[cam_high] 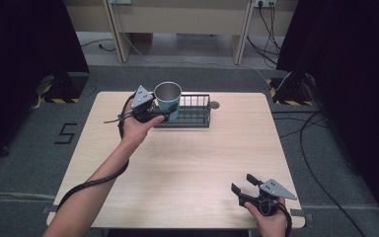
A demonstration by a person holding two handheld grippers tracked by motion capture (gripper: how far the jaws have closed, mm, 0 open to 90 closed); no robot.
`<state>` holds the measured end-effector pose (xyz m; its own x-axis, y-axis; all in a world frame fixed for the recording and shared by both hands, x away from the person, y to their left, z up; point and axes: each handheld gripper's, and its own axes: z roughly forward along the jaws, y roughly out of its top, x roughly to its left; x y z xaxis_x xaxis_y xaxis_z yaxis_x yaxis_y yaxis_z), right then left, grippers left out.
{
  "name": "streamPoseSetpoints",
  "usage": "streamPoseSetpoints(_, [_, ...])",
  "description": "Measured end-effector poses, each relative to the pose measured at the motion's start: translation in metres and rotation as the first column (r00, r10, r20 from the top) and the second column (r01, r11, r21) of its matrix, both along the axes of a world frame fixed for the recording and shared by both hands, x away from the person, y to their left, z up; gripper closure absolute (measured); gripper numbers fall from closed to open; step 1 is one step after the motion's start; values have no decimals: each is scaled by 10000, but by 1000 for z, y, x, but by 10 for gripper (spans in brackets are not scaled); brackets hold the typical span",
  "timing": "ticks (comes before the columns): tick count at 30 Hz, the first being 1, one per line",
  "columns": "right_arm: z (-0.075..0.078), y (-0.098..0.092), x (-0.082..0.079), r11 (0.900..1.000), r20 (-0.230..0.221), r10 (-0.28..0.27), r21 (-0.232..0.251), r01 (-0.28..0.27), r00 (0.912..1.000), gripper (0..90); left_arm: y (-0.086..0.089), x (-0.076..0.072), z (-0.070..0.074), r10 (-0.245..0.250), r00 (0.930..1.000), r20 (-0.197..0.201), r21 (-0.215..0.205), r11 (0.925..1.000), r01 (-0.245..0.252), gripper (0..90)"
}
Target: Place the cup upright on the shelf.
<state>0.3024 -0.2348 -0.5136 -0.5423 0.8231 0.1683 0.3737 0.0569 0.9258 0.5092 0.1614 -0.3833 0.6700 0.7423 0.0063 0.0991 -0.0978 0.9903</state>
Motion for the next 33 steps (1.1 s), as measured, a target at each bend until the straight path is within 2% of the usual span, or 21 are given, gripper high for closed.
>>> streamPoseSetpoints(10, [0, 0, 0, 10000, -10, 64, 2, -64, 10000, 258, -6, 6, -3, 50, 10000, -77, 26, 10000, -50, 149])
streamPoseSetpoints(22, [0, -1, 0, 10000, -8, 43, 49, -43, 10000, 258, -16, 16, 8, 89, 10000, -6, -71, 9999, -89, 149])
streamPoseSetpoints(33, [0, -1, 0, 10000, 13, 37, 83, -37, 10000, 258, -20, 26, 9, 247, 9996, -119, -155, 9996, -249, 149])
